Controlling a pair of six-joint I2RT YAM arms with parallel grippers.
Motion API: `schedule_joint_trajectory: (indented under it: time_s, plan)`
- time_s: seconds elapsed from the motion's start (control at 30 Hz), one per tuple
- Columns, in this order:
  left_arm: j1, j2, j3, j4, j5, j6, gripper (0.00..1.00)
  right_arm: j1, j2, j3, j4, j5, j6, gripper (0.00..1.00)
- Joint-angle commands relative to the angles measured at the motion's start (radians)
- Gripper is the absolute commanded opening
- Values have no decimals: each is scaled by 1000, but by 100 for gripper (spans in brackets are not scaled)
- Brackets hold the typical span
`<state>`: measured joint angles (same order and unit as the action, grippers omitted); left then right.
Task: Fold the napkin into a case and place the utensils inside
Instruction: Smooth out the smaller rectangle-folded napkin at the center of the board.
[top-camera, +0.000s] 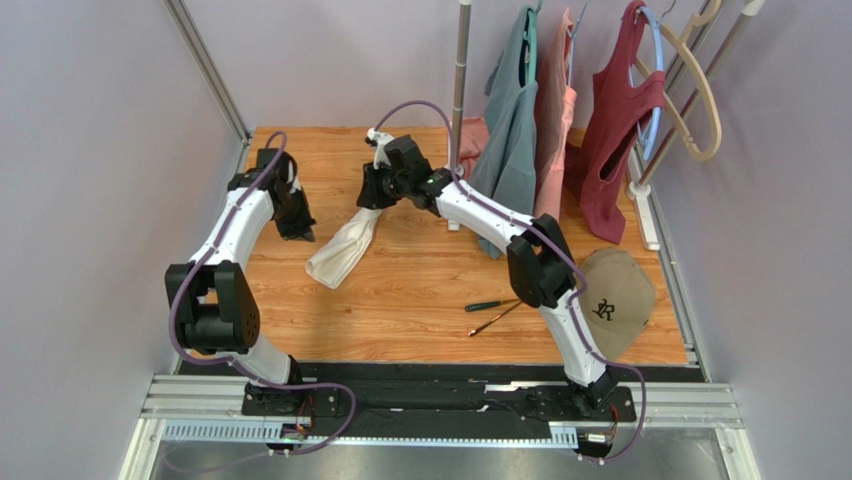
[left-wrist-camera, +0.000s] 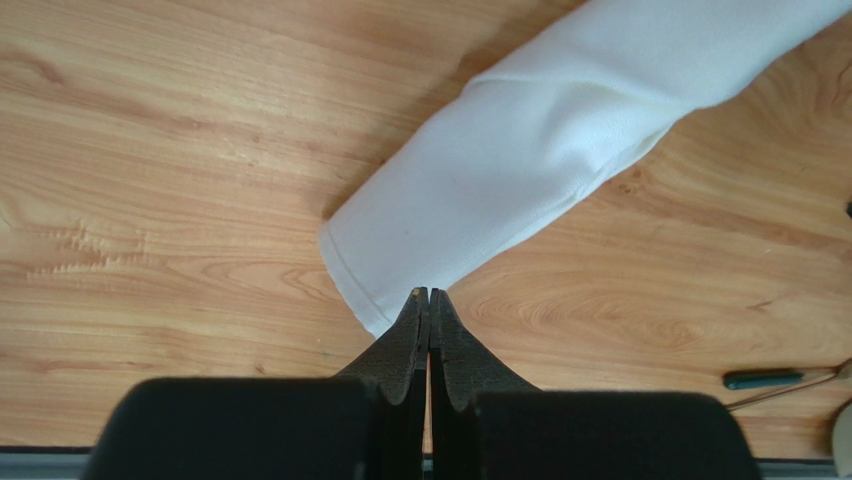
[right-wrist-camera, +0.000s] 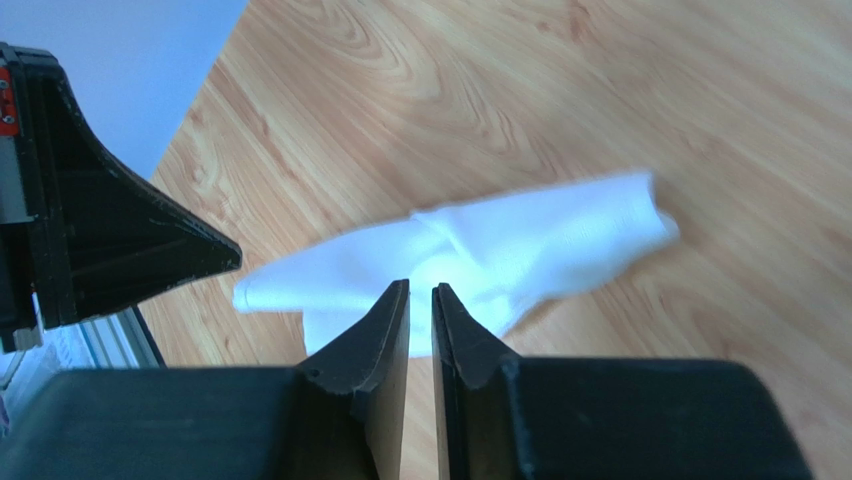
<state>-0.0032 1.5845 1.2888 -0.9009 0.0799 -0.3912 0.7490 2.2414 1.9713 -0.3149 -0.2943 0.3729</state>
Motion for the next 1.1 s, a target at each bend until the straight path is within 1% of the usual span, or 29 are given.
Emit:
schedule_joint_trajectory:
  time_s: [0.0,0.13,0.23,0.37,0.57,0.7,0.8,0.83,0.97,1.07]
  plan:
    - [58,35,16,57,116,-18,0,24,131,214,-35,-35,0,16]
    - [60,104,24,60,129,-23,0,39,205,305,-23,-40,14,15]
    - [62,147,12,74,158,-29,0,42,242,330,-10,-54,27,13]
    - [62,118,-45,118,190,-49,0,41,279,353,2,-51,24,11]
    - [52,89,-120,154,238,-64,0,18,300,339,-1,-43,34,6]
    - [14,55,-169,175,242,-86,0,1,274,244,14,-40,35,5]
    - [6,35,-206,200,259,-107,0,-16,245,184,28,-43,32,4]
    - [-23,26,-216,213,258,-115,0,-22,232,131,39,-43,34,4]
    - [-41,8,-275,241,236,-143,0,-42,146,-38,117,-74,40,3]
    - [-46,11,-318,269,231,-153,0,-57,118,-144,197,-92,41,4]
